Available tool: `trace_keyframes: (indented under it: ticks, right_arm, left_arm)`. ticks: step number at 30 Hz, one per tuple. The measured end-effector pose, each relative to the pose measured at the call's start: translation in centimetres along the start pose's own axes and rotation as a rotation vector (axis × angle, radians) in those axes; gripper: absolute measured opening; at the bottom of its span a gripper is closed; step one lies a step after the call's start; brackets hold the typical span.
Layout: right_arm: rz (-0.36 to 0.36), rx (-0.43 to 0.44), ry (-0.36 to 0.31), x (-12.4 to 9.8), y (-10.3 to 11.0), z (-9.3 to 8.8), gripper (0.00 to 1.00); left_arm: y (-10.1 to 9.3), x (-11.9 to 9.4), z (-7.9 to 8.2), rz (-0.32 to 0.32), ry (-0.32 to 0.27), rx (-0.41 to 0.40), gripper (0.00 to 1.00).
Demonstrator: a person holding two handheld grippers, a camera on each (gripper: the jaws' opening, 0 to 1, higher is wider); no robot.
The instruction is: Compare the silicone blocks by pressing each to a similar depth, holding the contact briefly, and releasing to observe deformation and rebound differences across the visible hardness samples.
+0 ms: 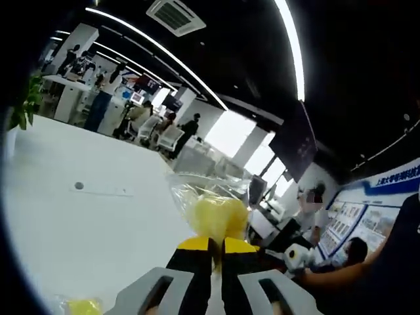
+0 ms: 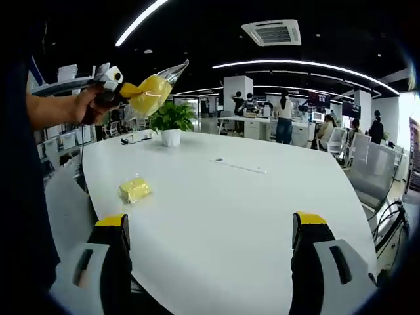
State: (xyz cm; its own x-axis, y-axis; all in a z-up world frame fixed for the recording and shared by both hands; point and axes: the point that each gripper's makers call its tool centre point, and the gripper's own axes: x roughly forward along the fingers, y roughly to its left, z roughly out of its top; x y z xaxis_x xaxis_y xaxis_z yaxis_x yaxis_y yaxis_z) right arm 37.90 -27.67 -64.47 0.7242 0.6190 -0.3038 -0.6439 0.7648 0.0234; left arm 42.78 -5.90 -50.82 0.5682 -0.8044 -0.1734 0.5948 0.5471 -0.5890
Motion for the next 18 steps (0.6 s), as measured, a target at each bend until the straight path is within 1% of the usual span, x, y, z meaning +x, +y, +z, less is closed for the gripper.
trace_keyframes:
  ticks: [2, 8, 9, 12, 18]
  right_arm:
    - [0.006, 0.014, 0.005, -0.1, 0.3, -0.4, 0.96]
    - [0.01, 0.034, 0.016, -0.1, 0.9, -2.2, 0.96]
    - [0.01, 0.039, 0.022, -0.2, 1.1, -2.3, 0.97]
    - [0.006, 0.056, 0.02, -0.3, 1.1, -2.5, 0.97]
    - [-0.003, 0.063, 0.021, -0.3, 1.1, -2.4, 0.97]
  left_arm:
    - [0.2, 0.1, -0.3, 0.001, 0.011, 0.002, 0.01]
    - [0.9, 0.5, -1.3, 0.002, 0.039, -0.031, 0.01]
    - [1.0, 0.6, -1.5, 0.006, 0.045, -0.031, 0.01]
    - [1.5, 0.7, -1.8, 0.018, 0.061, -0.038, 0.01]
    - [2.0, 0.6, -2.2, 0.021, 0.075, -0.055, 0.01]
